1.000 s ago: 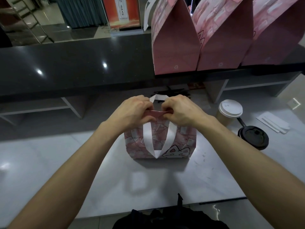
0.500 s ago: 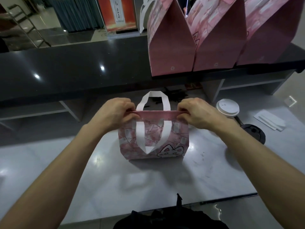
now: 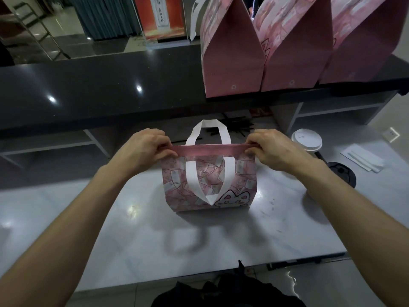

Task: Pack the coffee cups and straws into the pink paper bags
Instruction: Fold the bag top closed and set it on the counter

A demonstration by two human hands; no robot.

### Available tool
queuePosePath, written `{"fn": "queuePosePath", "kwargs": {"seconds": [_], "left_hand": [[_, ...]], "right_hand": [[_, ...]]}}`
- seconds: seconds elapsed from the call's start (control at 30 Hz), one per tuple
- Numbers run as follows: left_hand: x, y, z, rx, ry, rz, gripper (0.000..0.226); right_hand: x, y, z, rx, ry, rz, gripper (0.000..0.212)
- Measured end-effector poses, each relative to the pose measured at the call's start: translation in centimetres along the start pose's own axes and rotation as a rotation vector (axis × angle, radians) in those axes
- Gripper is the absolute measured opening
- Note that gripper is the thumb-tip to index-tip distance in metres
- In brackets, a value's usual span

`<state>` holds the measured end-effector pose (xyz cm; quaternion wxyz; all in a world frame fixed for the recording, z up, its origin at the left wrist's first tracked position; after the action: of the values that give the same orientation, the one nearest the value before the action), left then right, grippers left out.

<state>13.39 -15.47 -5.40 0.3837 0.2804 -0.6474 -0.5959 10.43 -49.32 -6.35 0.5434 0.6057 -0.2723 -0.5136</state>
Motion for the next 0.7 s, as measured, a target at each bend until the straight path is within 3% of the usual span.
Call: {"fn": "queuePosePath", "kwargs": {"seconds": [0.17,0.27,0.43,0.5,0.57,0.63,0.7], "left_hand": [[-0.9,-0.1,0.8,-0.043,0.033,0.096,0.02],[-0.8,-0.3,1.1,0.029,0.06,0.154,0.021],[-2.9,-2.8,5.7,0.268,0.269,0.587,0.054],[-3.5,-6.5,8.7,0.162,0.35,0.696,0.067],[-3.1,-10.7,11.1,-0.022,0.439,0.665,0.071],[-2.0,-14.3,11.9,-0.15,0.477,0.579,0.066],[-0.5,-16.4,11.3,-0.166,0.478,0.523,0.051]], "right_hand": [[0.2,-0.1,0.4,0.051,0.039,0.013,0.007],[1.3,-0.4,0.4,0.12,0.015,-0.06,0.012],[4.4,-3.2,4.3,0.283,-0.092,-0.388,0.07],[5.7,-7.0,6.8,0.209,-0.174,-0.415,0.078],[6.3,-11.3,8.6,0.033,-0.239,-0.368,0.08],[6.3,-14.8,8.9,-0.088,-0.258,-0.317,0.077],[5.6,-16.3,8.1,-0.078,-0.252,-0.321,0.059]]}}
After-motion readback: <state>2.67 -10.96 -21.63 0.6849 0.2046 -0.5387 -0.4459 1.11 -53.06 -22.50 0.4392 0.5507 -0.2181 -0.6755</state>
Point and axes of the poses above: each hand's wrist, its own z-axis away from the middle knuckle, its own y-axis out of the back of the hand, x = y × z, the point moved 4 cm from there along -z, towards the middle knuckle, and after that the axes turned 10 degrees about -x, right-handed, at the moved point
